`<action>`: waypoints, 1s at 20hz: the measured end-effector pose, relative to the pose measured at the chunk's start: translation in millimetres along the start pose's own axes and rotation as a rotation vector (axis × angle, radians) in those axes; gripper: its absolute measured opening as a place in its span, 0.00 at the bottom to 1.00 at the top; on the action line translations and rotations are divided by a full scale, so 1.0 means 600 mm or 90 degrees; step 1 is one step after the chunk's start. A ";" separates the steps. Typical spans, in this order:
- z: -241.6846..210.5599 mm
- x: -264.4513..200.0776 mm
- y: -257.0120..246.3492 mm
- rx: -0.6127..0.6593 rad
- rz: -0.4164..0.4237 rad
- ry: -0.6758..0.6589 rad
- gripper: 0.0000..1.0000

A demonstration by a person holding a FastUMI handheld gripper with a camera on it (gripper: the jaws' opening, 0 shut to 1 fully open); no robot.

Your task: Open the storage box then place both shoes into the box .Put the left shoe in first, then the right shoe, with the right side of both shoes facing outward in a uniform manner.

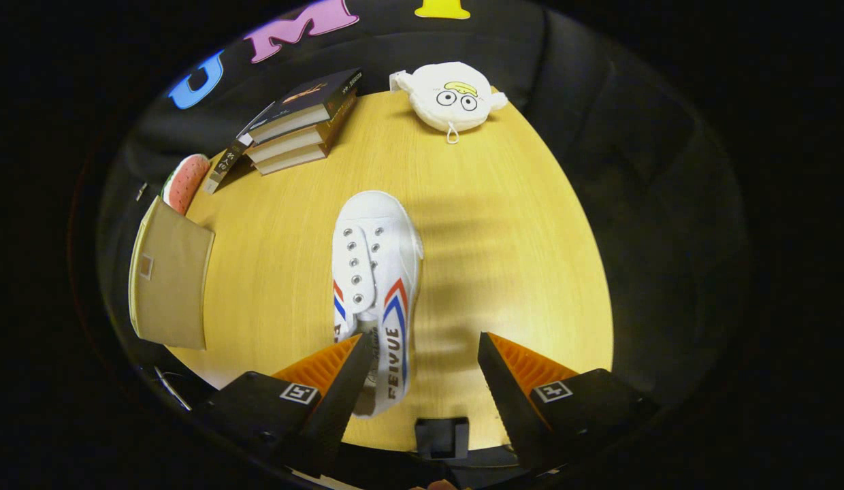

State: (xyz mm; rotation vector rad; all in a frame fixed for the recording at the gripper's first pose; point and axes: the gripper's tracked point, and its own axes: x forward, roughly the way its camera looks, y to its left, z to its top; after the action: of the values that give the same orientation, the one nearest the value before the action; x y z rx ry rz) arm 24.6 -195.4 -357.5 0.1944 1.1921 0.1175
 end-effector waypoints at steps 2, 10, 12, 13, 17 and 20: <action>0.000 0.027 -0.005 0.008 -0.003 0.013 1.00; 0.003 0.066 0.032 -0.002 0.065 0.046 0.80; 0.001 0.067 0.032 0.003 0.065 0.045 0.47; 0.004 0.064 0.029 0.010 0.070 0.041 0.40; 0.003 0.067 0.026 0.083 0.098 0.041 0.17; -0.001 0.057 0.036 0.110 0.129 0.034 0.10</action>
State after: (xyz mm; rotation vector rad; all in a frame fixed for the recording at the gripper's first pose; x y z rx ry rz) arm 36.7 -167.5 -384.3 0.4664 1.2343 0.1974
